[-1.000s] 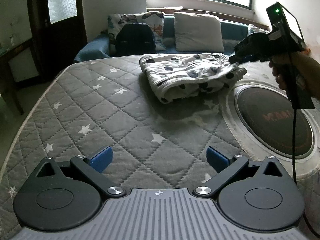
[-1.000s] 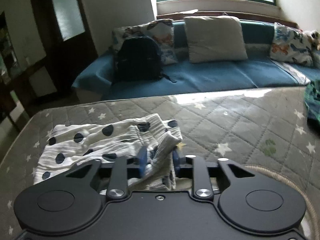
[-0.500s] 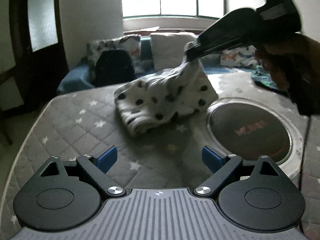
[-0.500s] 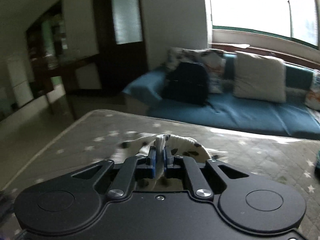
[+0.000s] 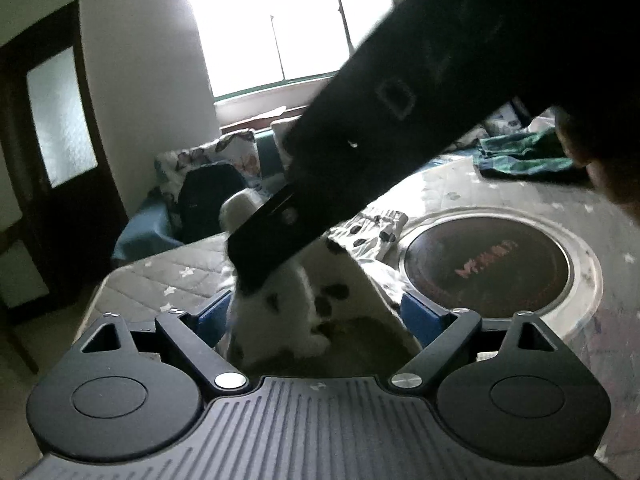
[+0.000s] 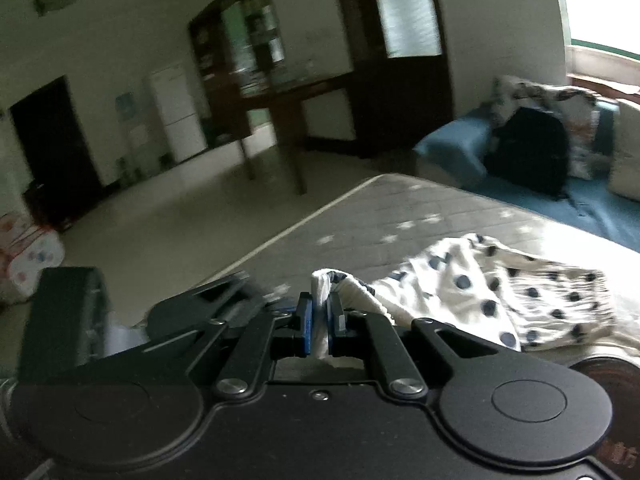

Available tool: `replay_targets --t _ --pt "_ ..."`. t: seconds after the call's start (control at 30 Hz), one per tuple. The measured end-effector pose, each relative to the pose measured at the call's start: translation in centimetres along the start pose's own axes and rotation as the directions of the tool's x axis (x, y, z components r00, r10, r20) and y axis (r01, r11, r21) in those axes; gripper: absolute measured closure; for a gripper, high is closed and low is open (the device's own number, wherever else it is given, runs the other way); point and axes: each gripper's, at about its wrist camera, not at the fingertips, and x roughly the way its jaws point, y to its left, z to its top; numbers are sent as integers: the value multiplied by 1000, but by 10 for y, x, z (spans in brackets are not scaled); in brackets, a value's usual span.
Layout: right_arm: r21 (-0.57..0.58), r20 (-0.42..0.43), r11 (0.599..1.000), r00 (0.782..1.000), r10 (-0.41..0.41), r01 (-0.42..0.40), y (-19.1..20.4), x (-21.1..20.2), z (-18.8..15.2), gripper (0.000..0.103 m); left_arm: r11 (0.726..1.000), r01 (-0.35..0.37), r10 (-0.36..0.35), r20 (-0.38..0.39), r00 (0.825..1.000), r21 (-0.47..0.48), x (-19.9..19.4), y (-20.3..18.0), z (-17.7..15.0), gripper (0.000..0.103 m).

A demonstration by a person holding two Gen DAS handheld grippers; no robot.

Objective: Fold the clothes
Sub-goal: 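Grasp the pants with the left gripper while the right gripper holds them up, then pull the pants apart between both grippers to unfold them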

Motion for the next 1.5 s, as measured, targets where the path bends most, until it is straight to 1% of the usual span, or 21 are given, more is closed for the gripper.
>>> replay_targets --t 0.1,0.17,0.27,0.3,0.33,0.37,0.4,0.43,0.53,0.57,0.83,0.97,1.0,1.07,1.1,1.13,1.2,1.27,1.33,1.43,1.5 --pt "-15 -22 1000 999 25 -26 7 -1 3 95 1000 24 -24 -1 1000 19 -3 4 -3 42" --pt "-26 -24 1000 1000 14 -14 6 -3 5 94 999 42 -42 -21 999 -5 -1 11 -4 64" --pt "-6 -8 1000 1000 1 -1 1 -12 4 90 997 61 -64 -48 997 -54 1 22 -6 79" --pt "-13 7 1000 1000 -16 16 0 -20 2 83 996 58 -62 -57 996 -65 2 26 -7 80" --pt "-20 22 999 999 -37 37 -1 -26 -1 72 996 55 -61 -66 996 -75 3 29 -8 80" --pt "-22 30 999 998 -49 50 -2 -28 -3 65 995 54 -60 -73 996 -87 4 32 -8 80" --pt "-33 41 996 996 -83 84 -3 -33 -7 54 993 54 -62 -75 995 -101 4 34 -8 80" --pt "-46 53 991 991 -124 126 -3 -38 -13 52 992 54 -63 -78 995 -115 4 37 -8 80" --pt "-68 40 971 973 -226 229 -5 -36 -32 49 988 58 -70 -77 995 -143 0 41 -8 80" --pt "-49 11 965 966 -258 258 -8 -31 -44 49 987 60 -71 -74 995 -149 -1 42 -6 80" --pt "80 -63 947 950 -307 311 -17 21 -87 49 989 57 -69 -81 994 -139 -7 41 -8 79" --pt "79 -48 908 911 -409 412 -10 36 -98 49 990 58 -68 -80 994 -127 -13 40 -11 78" --pt "84 -37 895 899 -436 438 -12 36 -100 53 991 57 -68 -81 994 -121 -15 40 -12 78" --pt "75 -34 882 885 -464 465 -13 34 -105 74 992 61 -71 -87 994 -114 -17 40 -14 76" --pt "59 -42 876 878 -478 479 -15 33 -107 89 992 67 -77 -92 993 -110 -17 41 -16 76" --pt "53 -44 874 876 -481 483 -17 31 -108 95 992 73 -83 -95 992 -104 -20 41 -19 75" --pt "6 -18 860 860 -510 510 -13 21 -108 98 993 84 -92 -100 991 -88 -25 39 -24 70" --pt "-61 17 840 842 -540 540 -5 7 -107 99 991 111 -118 -103 988 -74 -33 37 -30 62" --pt "-113 42 825 832 -553 554 4 -9 -106 99 988 135 -142 -101 985 -69 -41 35 -35 56" --pt "-171 55 802 818 -572 572 15 -29 -106 99 980 188 -193 -86 977 -70 -61 32 -42 39" --pt "-183 43 796 814 -579 576 16 -34 -112 99 975 209 -215 -84 973 -72 -71 26 -48 36"
